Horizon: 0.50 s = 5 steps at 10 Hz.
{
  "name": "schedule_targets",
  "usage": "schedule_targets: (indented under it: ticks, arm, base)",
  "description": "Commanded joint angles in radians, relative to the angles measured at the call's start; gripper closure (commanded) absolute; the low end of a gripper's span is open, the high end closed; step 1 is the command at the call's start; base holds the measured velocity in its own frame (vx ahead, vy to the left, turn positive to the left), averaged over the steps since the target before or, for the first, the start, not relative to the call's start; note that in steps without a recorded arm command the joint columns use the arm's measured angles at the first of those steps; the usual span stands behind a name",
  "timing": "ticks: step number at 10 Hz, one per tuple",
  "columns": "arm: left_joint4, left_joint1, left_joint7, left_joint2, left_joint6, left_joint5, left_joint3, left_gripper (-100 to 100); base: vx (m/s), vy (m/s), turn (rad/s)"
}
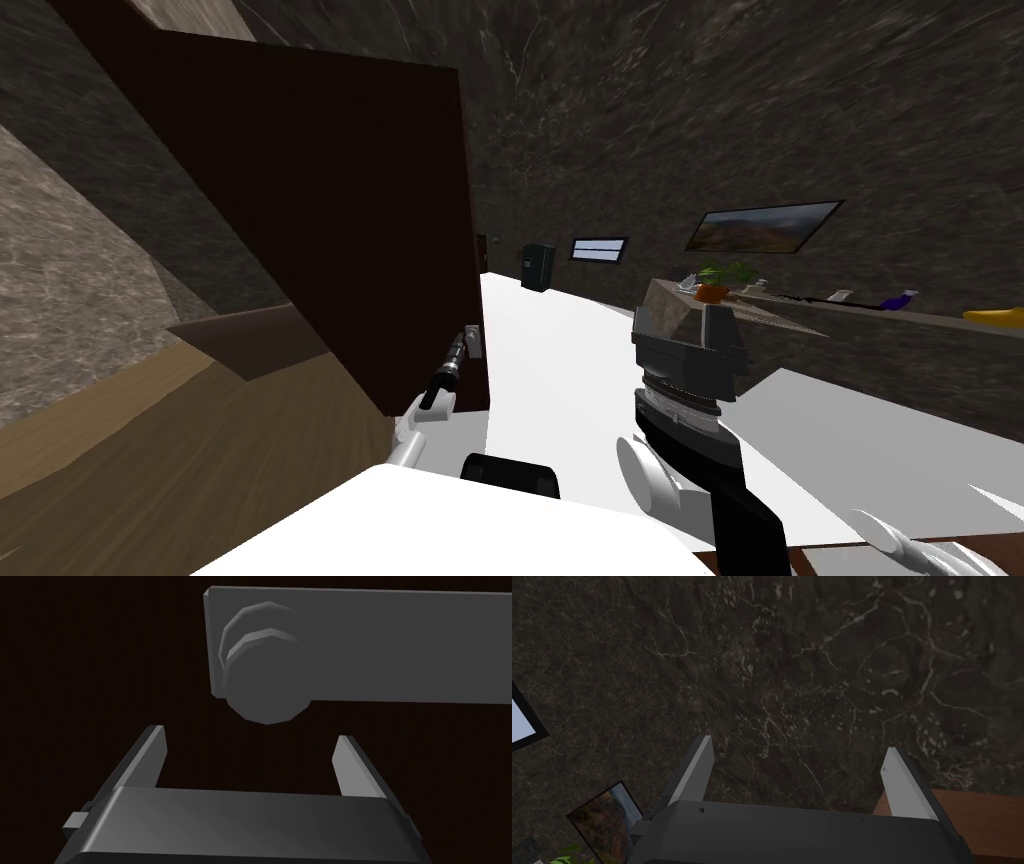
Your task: Push the door open
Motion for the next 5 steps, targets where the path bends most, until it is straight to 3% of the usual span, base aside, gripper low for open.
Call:
schedule_targets:
  ticks: [1,2,3,4,5]
  arm:
    - [0.007,-0.004,-0.001,-0.022,-0.006,0.001,0.004,-100]
    - [0.01,-0.006,-0.001,-0.042,-0.008,0.001,0.006,-100]
    - [0.005,-0.004,-0.001,-0.03,-0.005,0.001,0.005,-100]
    - [0.005,-0.004,-0.001,-0.03,-0.005,0.001,0.005,100]
    - [0.005,-0.004,-0.001,-0.03,-0.005,0.001,0.005,100]
  base:
    - [0.231,0.001,-0.023]
    - [0.179,-0.04,-0.018]
    - [0.075,-0.02,0.0]
    - [0.0,0.0,0.0]
    - [-0.033,0.005,-0.005]
